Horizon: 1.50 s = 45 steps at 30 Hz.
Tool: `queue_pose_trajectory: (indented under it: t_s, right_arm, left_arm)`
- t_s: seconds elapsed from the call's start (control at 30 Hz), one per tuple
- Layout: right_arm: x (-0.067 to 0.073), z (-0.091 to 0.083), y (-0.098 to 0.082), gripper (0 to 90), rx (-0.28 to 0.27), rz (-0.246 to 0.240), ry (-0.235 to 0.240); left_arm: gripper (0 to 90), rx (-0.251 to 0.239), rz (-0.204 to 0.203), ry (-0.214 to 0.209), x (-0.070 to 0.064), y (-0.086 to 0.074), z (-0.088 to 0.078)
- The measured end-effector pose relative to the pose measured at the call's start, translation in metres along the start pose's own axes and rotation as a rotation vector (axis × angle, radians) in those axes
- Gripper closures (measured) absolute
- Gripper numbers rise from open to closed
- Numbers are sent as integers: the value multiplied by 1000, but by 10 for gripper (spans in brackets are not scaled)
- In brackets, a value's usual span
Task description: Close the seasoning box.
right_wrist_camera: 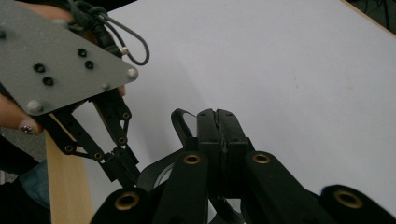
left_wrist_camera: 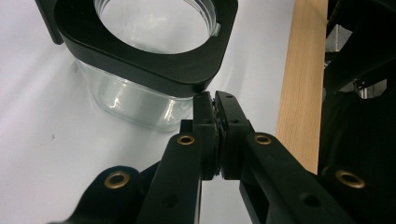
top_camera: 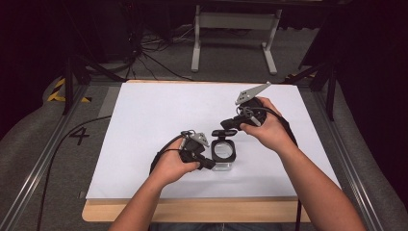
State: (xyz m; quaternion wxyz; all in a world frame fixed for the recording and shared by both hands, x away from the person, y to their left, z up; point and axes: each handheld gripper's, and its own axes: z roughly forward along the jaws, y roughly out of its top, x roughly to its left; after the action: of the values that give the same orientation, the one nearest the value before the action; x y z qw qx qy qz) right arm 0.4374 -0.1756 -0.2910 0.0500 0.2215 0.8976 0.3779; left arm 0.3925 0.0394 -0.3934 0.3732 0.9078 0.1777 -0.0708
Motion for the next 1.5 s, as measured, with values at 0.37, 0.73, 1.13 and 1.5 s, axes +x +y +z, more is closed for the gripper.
queue_pose_trajectory:
  t_s: [0.37, 0.73, 1.13, 1.5]
  right_arm:
    - [10, 8, -17, 900, 23, -3, 32]
    - [17, 22, -32, 900, 67, 3, 67]
    - [20, 36, -42, 900, 118, -7, 58]
    - [19, 35, -43, 899, 110, 4, 65]
  left_arm:
    - [873, 12, -6, -4, 0, 0, 1]
    - [872, 13, -8, -2, 0, 0, 1]
    - [864, 11, -14, -5, -1, 0, 1]
    - [859, 0, -14, -7, -2, 0, -1]
